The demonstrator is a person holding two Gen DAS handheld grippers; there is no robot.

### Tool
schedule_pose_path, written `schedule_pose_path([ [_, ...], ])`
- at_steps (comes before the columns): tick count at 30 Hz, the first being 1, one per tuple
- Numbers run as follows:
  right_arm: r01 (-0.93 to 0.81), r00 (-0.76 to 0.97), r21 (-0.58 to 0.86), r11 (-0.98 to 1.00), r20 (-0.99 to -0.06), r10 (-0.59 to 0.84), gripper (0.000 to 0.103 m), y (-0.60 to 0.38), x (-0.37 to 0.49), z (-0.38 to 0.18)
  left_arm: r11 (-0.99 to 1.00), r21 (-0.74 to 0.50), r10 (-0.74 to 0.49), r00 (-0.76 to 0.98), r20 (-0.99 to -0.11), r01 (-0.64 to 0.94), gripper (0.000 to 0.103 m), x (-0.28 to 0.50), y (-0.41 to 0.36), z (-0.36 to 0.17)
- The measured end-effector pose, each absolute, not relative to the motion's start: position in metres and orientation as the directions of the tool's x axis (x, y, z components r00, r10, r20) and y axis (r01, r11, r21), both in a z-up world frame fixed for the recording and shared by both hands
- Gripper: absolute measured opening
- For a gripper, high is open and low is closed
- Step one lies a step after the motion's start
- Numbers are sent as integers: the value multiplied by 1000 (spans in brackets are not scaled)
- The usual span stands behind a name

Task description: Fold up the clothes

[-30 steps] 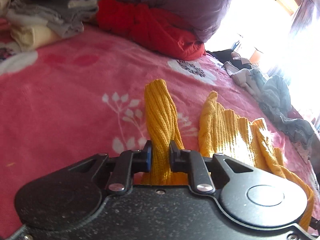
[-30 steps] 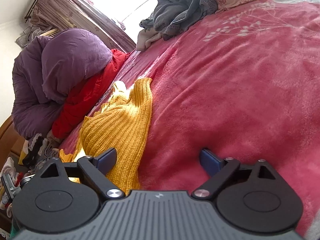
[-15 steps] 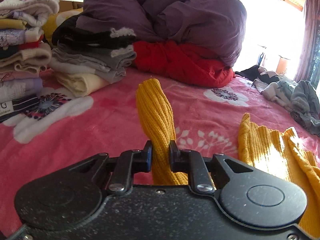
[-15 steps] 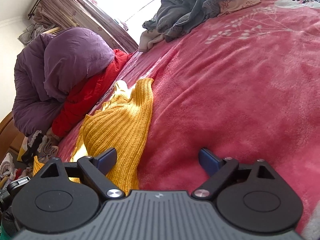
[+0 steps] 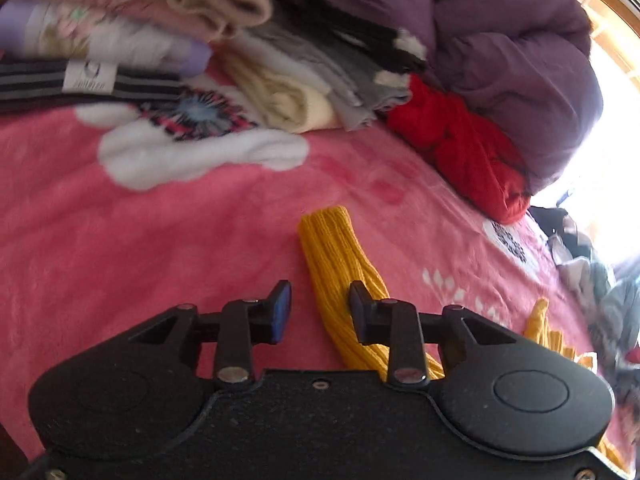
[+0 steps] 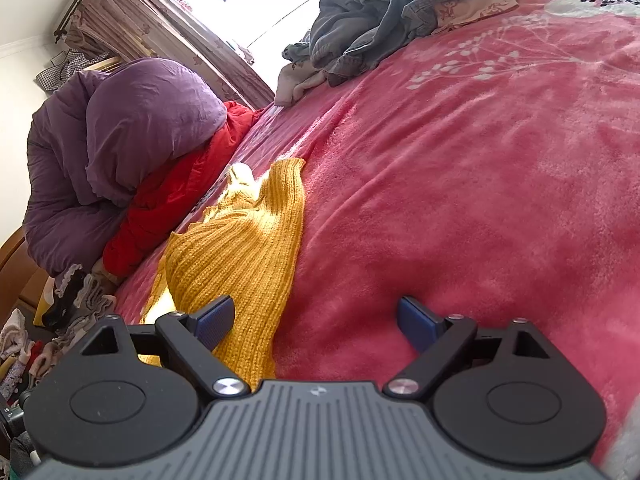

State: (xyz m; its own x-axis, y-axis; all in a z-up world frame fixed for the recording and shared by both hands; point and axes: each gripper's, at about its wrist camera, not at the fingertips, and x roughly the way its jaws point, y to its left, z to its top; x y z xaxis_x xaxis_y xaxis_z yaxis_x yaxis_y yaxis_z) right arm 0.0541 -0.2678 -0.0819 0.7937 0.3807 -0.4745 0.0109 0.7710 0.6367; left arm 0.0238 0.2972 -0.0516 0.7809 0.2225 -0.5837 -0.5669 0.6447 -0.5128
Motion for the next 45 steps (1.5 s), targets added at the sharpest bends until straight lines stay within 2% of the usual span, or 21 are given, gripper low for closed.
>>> schedule_pose_path([
  [4, 7, 794, 631, 775, -475, 379, 88, -268, 54, -82, 637, -542, 190, 793, -579, -548, 29, 30, 299, -56],
  [8, 5, 794, 627, 779, -476, 378, 88, -268, 54, -82, 678, -489, 244, 795, -555, -549, 28, 34, 292, -49],
  [9, 4, 794, 626, 780, -476, 378, 88, -267, 54, -82, 688, -474, 259, 796, -548, -550, 11, 35, 290, -46],
  [12, 1, 795, 621, 784, -476, 376, 88, -267, 54, -82, 781, -367, 303, 820, -485, -506, 11, 37, 271, -29],
  [13, 0, 795, 620, 785, -477, 376, 88, -267, 53, -82, 820, -326, 300, 838, -456, -471, 12, 38, 262, -22],
  [14, -1, 795, 618, 786, -477, 375, 88, -266, 53, -82, 836, -338, 267, 859, -436, -432, 13, 39, 260, -19],
  [15, -2, 794, 615, 789, -478, 375, 88, -266, 54, -82, 837, -382, 220, 881, -420, -391, 19, 39, 263, -19],
  [16, -3, 794, 612, 791, -480, 374, 88, -265, 54, -82, 825, -416, 203, 888, -413, -382, 33, 38, 267, -20],
  [17, -4, 793, 609, 793, -481, 373, 88, -265, 54, -81, 800, -439, 221, 881, -418, -409, 38, 35, 274, -22],
  [21, -4, 793, 611, 792, -480, 375, 88, -265, 54, -82, 679, -540, 266, 852, -452, -498, 38, 23, 305, -33],
  [25, -6, 793, 605, 796, -482, 372, 88, -263, 54, -82, 624, -537, 255, 797, -547, -568, 37, 26, 318, -49],
  [28, -6, 793, 603, 797, -483, 372, 88, -264, 55, -81, 610, -556, 217, 794, -568, -565, 37, 28, 319, -57],
  [31, -8, 792, 601, 799, -484, 371, 88, -263, 54, -82, 624, -539, 214, 787, -578, -566, 38, 39, 317, -65],
  [36, -9, 793, 597, 802, -484, 370, 88, -262, 54, -82, 698, -445, 248, 772, -585, -561, 41, 52, 302, -65],
  [38, -9, 793, 596, 803, -485, 369, 88, -262, 54, -82, 703, -467, 221, 789, -573, -537, 34, 53, 304, -67],
  [39, -9, 793, 595, 804, -485, 368, 89, -262, 54, -82, 701, -487, 201, 800, -565, -521, 14, 52, 306, -68],
  [40, -9, 793, 595, 804, -485, 368, 89, -262, 54, -82, 697, -506, 183, 809, -559, -508, 4, 52, 308, -68],
  [42, -9, 794, 594, 805, -485, 367, 88, -261, 53, -82, 697, -508, 194, 815, -546, -506, 3, 48, 307, -64],
  [45, -9, 794, 592, 806, -485, 366, 88, -261, 52, -82, 723, -495, 250, 851, -463, -482, 3, 32, 300, -42],
])
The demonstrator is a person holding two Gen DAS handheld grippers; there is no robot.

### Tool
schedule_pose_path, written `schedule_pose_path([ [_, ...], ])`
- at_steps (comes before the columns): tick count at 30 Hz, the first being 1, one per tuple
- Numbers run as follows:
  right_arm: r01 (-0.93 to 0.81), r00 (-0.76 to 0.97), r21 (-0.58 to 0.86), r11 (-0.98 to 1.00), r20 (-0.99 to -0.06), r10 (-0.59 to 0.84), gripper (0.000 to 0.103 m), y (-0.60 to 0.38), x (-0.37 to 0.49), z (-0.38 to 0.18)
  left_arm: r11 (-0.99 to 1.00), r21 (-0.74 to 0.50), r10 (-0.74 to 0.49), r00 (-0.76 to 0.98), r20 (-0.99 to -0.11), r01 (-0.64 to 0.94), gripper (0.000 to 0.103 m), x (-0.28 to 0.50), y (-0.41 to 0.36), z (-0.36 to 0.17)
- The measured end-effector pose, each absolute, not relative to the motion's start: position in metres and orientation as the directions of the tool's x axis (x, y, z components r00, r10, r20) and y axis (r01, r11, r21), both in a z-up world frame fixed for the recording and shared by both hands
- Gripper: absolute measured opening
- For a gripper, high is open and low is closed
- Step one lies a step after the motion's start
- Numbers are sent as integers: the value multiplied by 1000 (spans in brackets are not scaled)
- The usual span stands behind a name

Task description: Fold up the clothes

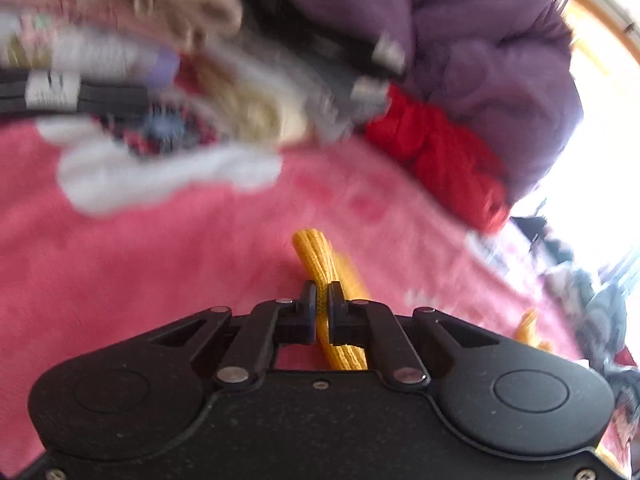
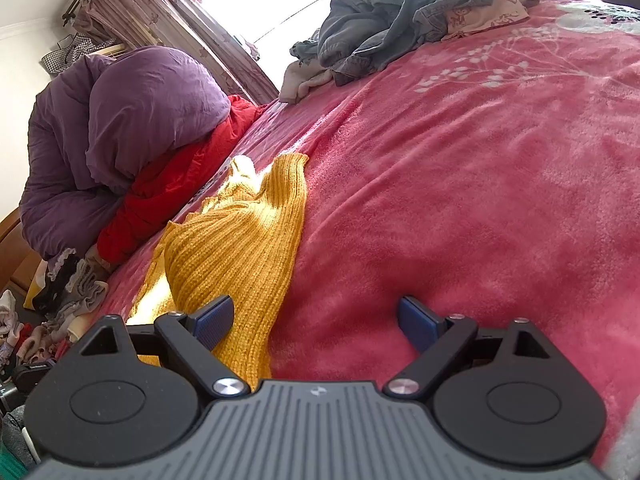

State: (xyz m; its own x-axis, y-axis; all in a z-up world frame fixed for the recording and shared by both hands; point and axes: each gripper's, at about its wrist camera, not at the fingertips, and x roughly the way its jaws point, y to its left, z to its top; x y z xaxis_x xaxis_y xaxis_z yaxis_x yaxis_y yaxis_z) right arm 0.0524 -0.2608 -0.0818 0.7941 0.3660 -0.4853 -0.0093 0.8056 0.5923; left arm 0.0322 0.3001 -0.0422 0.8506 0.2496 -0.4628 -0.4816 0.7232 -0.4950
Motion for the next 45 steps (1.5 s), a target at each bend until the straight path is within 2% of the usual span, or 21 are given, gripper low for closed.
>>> schedule_pose_path([
  [2, -10, 794, 591, 806, -485, 365, 88, -261, 52, -82, 749, -450, 286, 850, -443, -486, 3, 27, 295, -33],
  [3, -11, 794, 590, 807, -486, 366, 88, -261, 52, -82, 757, -416, 301, 834, -463, -504, 3, 29, 294, -34],
  [6, -13, 793, 590, 807, -486, 368, 89, -261, 53, -82, 757, -289, 334, 727, -600, -587, 5, 46, 296, -49],
  [7, -13, 793, 590, 807, -486, 368, 89, -262, 53, -82, 751, -257, 354, 699, -622, -609, 11, 48, 296, -51],
  [11, -13, 792, 591, 806, -486, 370, 89, -262, 54, -81, 747, -169, 483, 699, -527, -643, 17, 39, 284, -32],
  [12, -13, 792, 592, 806, -486, 370, 89, -262, 54, -81, 756, -176, 476, 715, -513, -630, 17, 37, 281, -29],
  [16, -18, 790, 590, 807, -486, 373, 89, -262, 54, -82, 812, -301, 292, 795, -531, -500, 18, 40, 272, -31],
  [17, -18, 791, 592, 806, -485, 374, 89, -263, 54, -82, 823, -302, 253, 787, -563, -481, 21, 46, 269, -36],
  [18, -16, 794, 599, 800, -479, 375, 89, -264, 54, -81, 836, -286, 216, 760, -613, -468, 37, 54, 266, -44],
  [19, -13, 797, 607, 795, -474, 375, 89, -265, 53, -81, 850, -253, 210, 736, -644, -463, 44, 60, 261, -50],
  [20, -10, 800, 616, 787, -467, 376, 89, -266, 53, -81, 861, -212, 234, 731, -641, -462, 44, 63, 255, -49],
  [21, -3, 806, 638, 770, -455, 380, 88, -269, 52, -82, 868, -198, 243, 737, -631, -456, 39, 63, 249, -47],
  [24, 22, 823, 696, 717, -420, 383, 83, -279, 53, -83, 873, -252, 211, 789, -577, -418, 39, 58, 235, -32],
  [29, 22, 828, 730, 683, -396, 396, 80, -288, 63, -80, 832, -435, 52, 830, -556, -344, 40, 61, 213, -23],
  [32, 4, 815, 722, 692, -403, 417, 76, -290, 77, -73, 785, -538, -56, 829, -557, -308, 47, 68, 193, -21],
  [37, -45, 794, 699, 714, -409, 450, 74, -293, 110, -61, 810, -534, -143, 801, -581, -242, 48, 81, 149, -14],
  [40, -72, 760, 693, 717, -428, 490, 70, -293, 136, -59, 785, -584, -207, 801, -561, -206, 50, 84, 134, -9],
  [43, -89, 727, 662, 744, -467, 503, 68, -287, 162, -57, 787, -585, -212, 804, -555, -196, 51, 90, 121, -12],
  [45, -85, 702, 670, 737, -484, 522, 68, -285, 180, -59, 828, -527, -195, 785, -589, -190, 51, 99, 106, -18],
])
